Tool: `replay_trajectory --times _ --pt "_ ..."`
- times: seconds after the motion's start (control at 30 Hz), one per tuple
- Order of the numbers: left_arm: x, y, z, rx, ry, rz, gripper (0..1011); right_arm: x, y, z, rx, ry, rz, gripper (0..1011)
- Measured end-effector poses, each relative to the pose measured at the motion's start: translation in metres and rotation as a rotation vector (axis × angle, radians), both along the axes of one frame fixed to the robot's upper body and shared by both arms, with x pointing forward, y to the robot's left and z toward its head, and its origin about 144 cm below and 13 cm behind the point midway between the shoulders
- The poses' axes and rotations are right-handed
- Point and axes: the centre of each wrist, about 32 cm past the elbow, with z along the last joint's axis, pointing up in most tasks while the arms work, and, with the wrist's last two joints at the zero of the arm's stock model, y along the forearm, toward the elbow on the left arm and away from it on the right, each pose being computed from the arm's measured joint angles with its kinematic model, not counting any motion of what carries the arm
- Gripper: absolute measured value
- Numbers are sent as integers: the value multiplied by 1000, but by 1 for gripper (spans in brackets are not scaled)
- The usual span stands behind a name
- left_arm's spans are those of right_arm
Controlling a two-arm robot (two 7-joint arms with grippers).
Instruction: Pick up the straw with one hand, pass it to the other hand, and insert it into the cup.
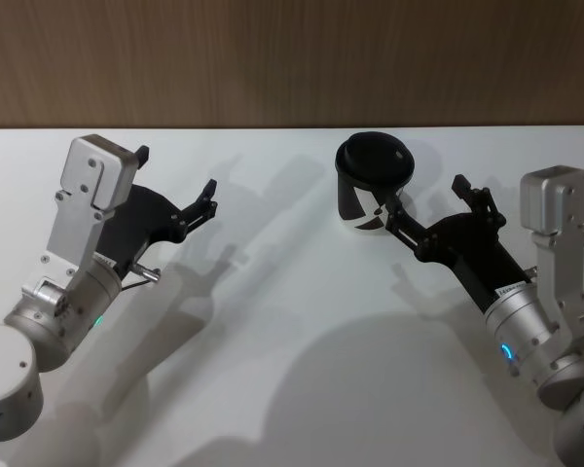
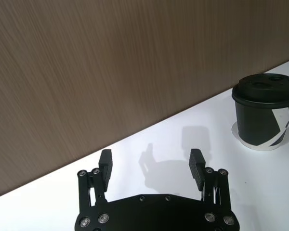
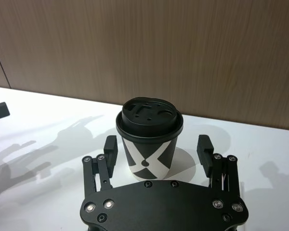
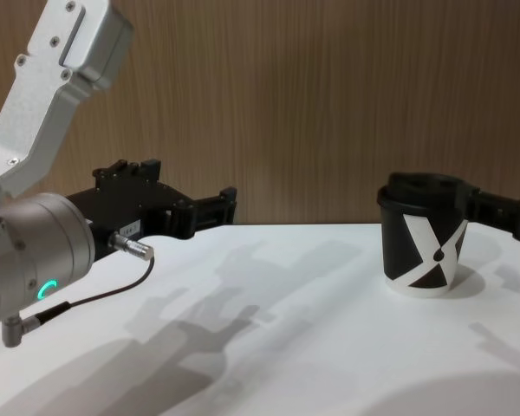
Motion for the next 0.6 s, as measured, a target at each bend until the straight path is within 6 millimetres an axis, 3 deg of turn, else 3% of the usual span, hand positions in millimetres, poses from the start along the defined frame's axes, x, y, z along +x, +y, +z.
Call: replay_trajectory --times 0.6 --pt "0 0 0 0 0 0 1003 0 0 0 0 0 0 1001"
